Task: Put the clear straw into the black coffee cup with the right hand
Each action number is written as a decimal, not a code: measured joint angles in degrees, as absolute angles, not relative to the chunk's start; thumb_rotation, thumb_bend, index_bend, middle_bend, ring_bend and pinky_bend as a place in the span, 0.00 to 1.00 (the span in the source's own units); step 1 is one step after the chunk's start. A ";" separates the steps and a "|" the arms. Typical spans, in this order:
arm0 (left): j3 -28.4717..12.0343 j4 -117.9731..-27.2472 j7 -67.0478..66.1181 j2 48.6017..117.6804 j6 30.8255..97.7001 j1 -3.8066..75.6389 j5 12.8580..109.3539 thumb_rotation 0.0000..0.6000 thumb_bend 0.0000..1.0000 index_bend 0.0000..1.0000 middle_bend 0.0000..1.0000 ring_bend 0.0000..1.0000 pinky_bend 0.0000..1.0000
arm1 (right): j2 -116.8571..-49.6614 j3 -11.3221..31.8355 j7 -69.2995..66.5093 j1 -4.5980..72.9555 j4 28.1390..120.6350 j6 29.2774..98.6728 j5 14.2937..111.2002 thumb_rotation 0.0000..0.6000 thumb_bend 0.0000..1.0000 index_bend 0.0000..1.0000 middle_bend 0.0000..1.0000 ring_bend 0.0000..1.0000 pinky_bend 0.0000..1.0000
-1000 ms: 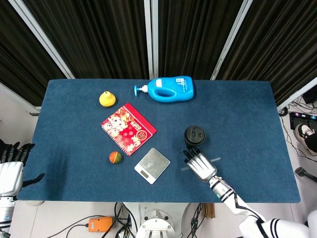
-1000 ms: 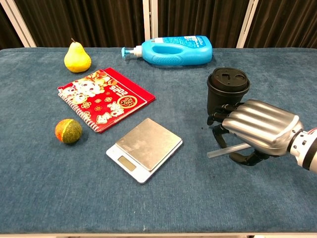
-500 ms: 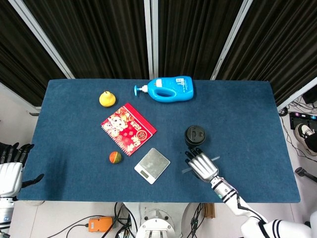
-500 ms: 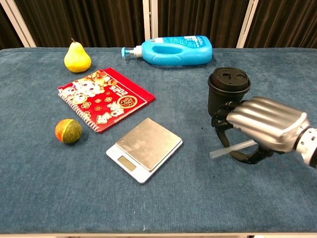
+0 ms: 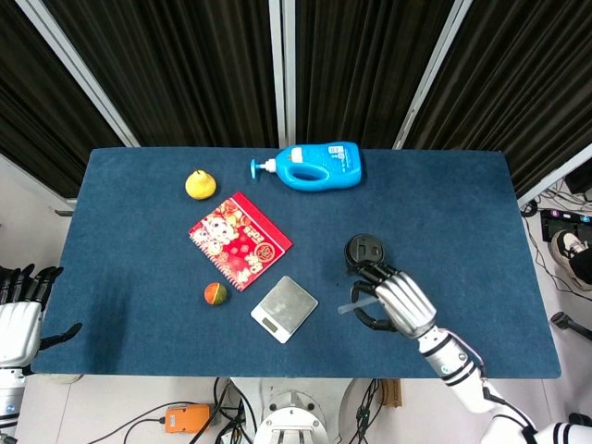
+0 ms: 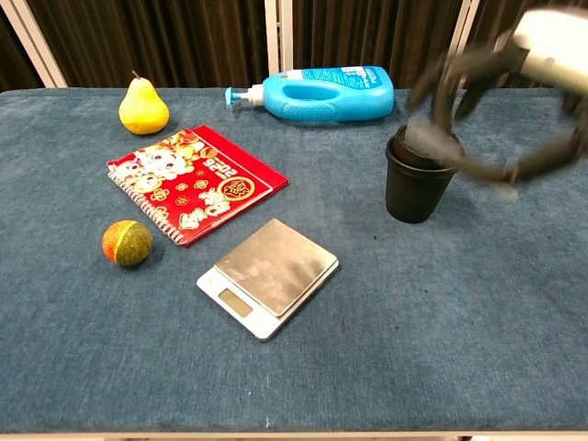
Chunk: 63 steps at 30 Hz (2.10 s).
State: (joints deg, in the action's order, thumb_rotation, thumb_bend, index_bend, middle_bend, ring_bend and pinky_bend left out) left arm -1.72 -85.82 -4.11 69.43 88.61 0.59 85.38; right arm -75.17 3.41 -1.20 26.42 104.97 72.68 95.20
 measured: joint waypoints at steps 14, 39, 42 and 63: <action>-1.81 -87.40 -5.66 68.73 87.78 0.92 84.89 1.00 0.05 0.13 0.14 0.03 0.00 | -77.22 15.48 -31.36 31.46 95.84 69.13 79.76 1.00 0.62 0.71 0.37 0.28 0.37; -1.80 -86.91 -5.53 69.01 87.13 1.03 84.22 1.00 0.05 0.13 0.14 0.03 0.00 | -82.35 16.77 -34.10 34.22 89.84 65.03 77.01 1.00 0.62 0.71 0.37 0.28 0.36; -1.84 -86.90 -5.51 69.09 87.10 1.13 84.30 1.00 0.05 0.13 0.14 0.03 0.00 | -82.68 16.81 -34.48 34.32 89.31 64.55 76.66 1.00 0.62 0.71 0.37 0.28 0.35; -2.03 -86.40 -5.56 69.62 85.94 1.89 83.91 1.00 0.05 0.13 0.14 0.03 0.00 | -88.57 14.52 -50.29 32.17 77.69 67.84 80.76 1.00 0.63 0.64 0.37 0.24 0.24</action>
State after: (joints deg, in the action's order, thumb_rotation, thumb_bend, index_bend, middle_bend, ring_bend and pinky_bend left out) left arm -2.03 -86.40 -5.56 69.62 85.94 1.89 83.91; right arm -88.57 14.52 -50.29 32.17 77.69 67.84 80.76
